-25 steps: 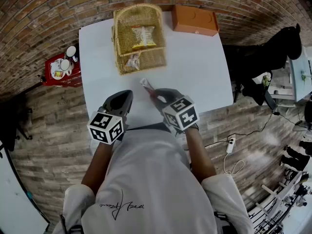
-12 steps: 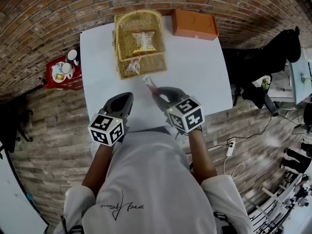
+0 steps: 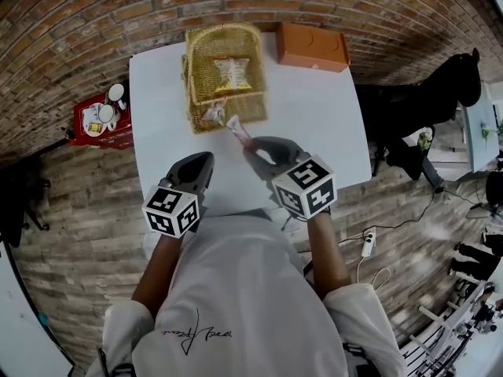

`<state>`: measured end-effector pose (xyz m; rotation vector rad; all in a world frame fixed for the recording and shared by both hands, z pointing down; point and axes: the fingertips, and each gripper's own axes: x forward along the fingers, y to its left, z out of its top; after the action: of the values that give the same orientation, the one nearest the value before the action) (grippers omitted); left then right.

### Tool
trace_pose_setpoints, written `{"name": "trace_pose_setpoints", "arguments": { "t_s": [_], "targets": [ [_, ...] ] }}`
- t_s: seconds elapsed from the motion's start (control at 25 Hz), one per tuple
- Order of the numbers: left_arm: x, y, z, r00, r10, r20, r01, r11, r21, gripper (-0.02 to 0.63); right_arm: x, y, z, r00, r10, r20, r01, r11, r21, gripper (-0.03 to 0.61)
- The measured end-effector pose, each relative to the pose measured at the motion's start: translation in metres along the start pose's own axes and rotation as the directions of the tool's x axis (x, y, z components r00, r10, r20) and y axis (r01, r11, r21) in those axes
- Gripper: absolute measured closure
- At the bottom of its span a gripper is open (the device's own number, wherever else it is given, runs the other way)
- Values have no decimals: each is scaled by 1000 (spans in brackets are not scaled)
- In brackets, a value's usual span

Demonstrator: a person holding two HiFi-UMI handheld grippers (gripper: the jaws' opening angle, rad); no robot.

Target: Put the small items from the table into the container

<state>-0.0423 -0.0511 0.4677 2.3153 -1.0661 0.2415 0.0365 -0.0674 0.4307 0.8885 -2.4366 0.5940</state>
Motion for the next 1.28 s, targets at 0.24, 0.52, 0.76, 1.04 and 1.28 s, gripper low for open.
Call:
{"name": "trace_pose_setpoints", "arguments": {
  "t_s": [0.24, 0.52, 0.76, 1.04, 1.28],
  "targets": [
    [1, 0, 4, 1000, 3, 10, -3, 1000, 10, 604, -3, 5, 19, 1000, 0, 12, 1, 999, -42, 463],
    [0, 0, 5, 1000, 2, 19, -2, 1000, 12, 604, -3, 9, 36, 1000, -3, 30, 5, 997, -77, 463],
    [-3, 1, 6, 1000, 6, 29, -7, 1000, 6, 604, -1, 10, 54, 999, -2, 40, 7, 991, -130, 463],
    [-6, 3, 7, 999, 11, 35, -11, 1000, -2, 604, 3, 6, 76, 998, -6, 56, 16, 985, -173, 463],
    [-8, 3, 9, 999, 11, 49, -10, 1000, -14, 604, 11, -3, 89, 998, -24, 55, 34, 980, -195, 463]
  ]
}}
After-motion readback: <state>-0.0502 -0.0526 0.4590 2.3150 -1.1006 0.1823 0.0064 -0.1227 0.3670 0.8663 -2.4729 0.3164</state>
